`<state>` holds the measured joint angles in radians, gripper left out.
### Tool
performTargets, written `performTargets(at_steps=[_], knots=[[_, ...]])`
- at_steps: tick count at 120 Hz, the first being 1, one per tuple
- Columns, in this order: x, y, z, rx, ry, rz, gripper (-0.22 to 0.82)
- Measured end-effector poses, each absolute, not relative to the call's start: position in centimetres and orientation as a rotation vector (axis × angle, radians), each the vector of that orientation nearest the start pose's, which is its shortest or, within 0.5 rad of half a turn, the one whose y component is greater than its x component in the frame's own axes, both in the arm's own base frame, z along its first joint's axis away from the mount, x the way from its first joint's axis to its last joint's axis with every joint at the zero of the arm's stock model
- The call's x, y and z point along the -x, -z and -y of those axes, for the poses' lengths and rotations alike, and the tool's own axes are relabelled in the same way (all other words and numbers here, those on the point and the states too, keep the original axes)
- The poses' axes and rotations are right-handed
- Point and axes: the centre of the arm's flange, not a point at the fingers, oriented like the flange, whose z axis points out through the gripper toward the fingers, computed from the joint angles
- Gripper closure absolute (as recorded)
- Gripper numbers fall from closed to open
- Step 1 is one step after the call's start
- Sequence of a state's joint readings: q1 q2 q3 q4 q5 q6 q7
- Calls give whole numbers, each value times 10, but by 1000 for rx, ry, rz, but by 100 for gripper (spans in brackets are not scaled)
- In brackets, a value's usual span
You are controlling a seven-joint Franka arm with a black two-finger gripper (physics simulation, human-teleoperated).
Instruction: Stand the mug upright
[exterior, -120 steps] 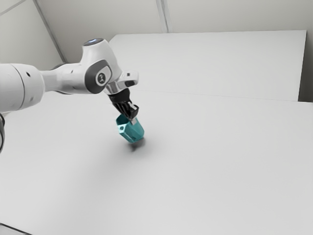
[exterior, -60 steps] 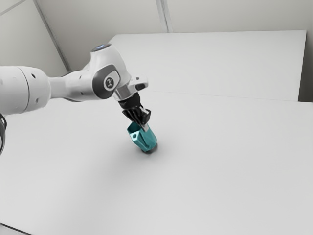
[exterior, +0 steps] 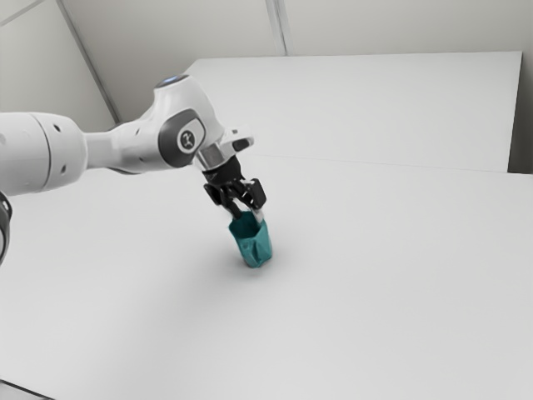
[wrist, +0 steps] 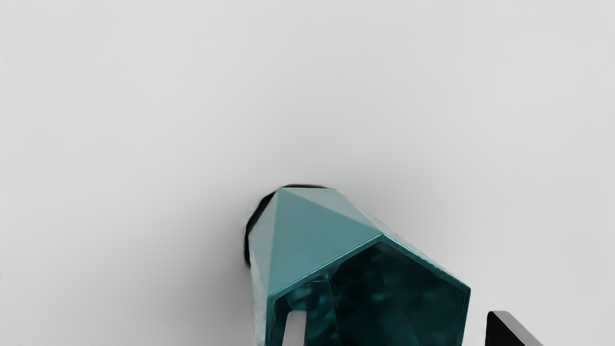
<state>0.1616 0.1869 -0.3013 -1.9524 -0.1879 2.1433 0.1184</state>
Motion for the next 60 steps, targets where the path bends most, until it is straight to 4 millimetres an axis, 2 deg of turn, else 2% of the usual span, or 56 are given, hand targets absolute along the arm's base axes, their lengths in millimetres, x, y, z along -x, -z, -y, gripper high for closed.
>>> performTargets(at_steps=[15,33,46,60], knots=[[-591,-416,84,3343,92,-235,13],[-590,-439,77,3328,160,-214,7],[-595,-461,55,3307,221,-186,4],[-603,-491,16,3258,272,-169,2]])
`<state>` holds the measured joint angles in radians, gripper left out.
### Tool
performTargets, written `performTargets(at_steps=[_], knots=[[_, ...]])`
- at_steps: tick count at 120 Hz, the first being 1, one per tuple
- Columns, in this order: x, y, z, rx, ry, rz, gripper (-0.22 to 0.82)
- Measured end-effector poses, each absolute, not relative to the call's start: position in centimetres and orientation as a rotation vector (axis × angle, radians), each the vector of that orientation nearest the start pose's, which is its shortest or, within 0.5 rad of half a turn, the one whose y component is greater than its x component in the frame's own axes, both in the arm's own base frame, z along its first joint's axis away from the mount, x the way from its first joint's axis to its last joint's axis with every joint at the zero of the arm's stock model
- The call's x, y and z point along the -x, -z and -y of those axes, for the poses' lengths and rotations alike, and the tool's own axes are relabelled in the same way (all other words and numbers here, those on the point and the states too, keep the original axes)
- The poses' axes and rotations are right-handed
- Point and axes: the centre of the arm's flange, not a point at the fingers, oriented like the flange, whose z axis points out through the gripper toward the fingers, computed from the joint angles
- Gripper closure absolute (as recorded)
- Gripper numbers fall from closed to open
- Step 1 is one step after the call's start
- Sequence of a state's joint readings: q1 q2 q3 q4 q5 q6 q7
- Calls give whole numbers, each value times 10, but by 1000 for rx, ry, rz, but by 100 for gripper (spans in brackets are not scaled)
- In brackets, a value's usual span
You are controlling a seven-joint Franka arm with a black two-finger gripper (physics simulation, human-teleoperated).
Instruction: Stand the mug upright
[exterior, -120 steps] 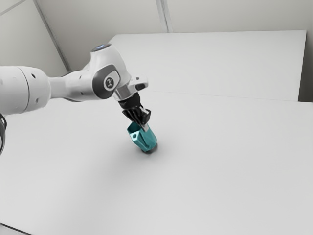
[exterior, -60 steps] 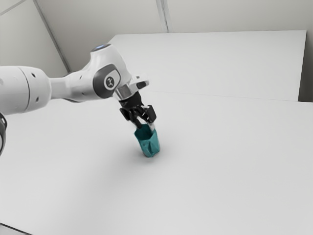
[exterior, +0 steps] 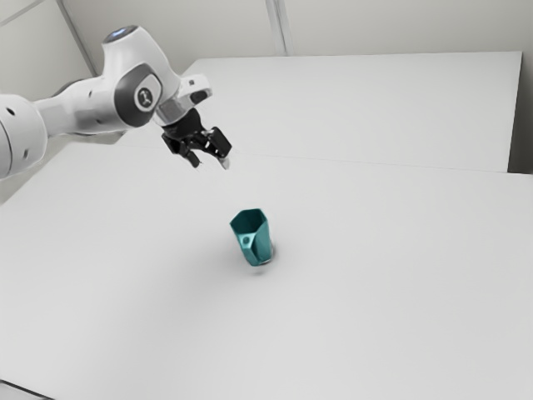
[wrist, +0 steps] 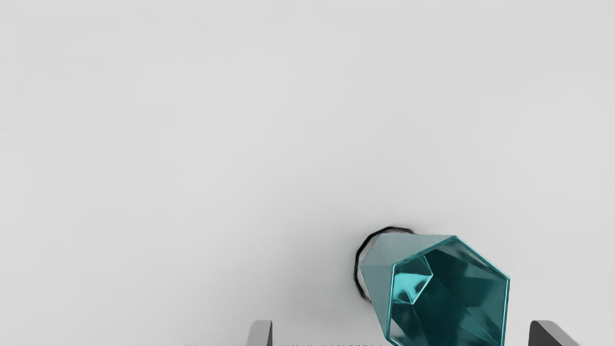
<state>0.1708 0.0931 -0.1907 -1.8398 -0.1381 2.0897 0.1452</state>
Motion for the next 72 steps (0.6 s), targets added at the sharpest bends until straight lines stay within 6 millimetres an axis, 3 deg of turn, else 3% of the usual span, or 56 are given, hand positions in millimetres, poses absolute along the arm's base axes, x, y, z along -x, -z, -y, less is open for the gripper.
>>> performTargets(at_steps=[17,33,50,72], knots=[[-612,-541,-3,3192,311,-225,1],[-610,-574,-12,3144,298,-268,1],[-606,-593,-12,3126,280,-308,0],[-604,-594,-11,3124,241,-341,0]])
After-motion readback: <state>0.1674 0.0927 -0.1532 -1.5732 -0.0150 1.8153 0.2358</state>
